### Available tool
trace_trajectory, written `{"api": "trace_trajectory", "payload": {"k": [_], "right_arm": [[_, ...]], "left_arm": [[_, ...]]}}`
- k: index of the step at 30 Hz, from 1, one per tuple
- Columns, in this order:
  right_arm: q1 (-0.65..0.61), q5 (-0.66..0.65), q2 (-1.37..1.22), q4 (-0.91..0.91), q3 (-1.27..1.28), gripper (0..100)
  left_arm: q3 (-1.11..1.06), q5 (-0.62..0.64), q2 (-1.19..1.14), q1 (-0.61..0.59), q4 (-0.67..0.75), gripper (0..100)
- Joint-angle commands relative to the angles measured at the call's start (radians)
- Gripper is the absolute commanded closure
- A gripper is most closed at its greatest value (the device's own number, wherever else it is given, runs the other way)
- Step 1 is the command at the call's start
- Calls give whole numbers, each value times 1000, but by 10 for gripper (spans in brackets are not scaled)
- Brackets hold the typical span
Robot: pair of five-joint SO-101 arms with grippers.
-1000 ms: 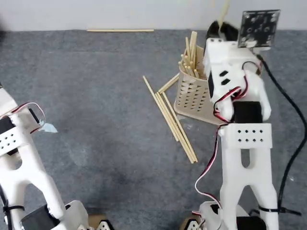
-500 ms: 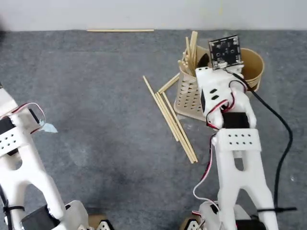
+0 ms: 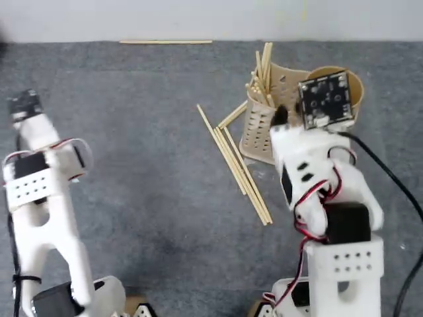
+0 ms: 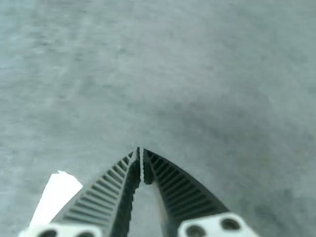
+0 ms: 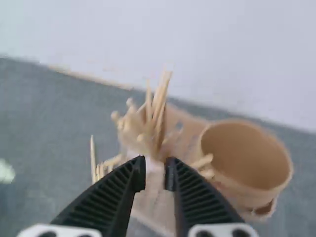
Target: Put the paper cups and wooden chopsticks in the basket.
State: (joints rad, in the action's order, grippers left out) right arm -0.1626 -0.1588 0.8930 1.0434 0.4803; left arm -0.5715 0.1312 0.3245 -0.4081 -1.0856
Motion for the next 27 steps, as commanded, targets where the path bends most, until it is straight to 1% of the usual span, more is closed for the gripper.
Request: {"api": "trace_trajectory", "payload": {"k": [1,5,9,12,17,20,27], "right_arm": [[-27,12,22,110,-21,987],[-71,12,10,104,118,976],[-140,12,-12,8,264,975],[-183,9,-62,-67,325,953],[-243,11,-226,-91,322,824],[-262,11,-341,-124,301,815],[-249,11,-593,-179,224,812]], "left_arm": [[12,8,43,46,-9,988],[7,8,35,49,-9,988],[-25,15,35,51,-8,988],[-76,68,35,61,37,988],[-173,98,43,58,167,988],[-200,98,43,58,196,988],[-240,98,43,58,259,988]]}}
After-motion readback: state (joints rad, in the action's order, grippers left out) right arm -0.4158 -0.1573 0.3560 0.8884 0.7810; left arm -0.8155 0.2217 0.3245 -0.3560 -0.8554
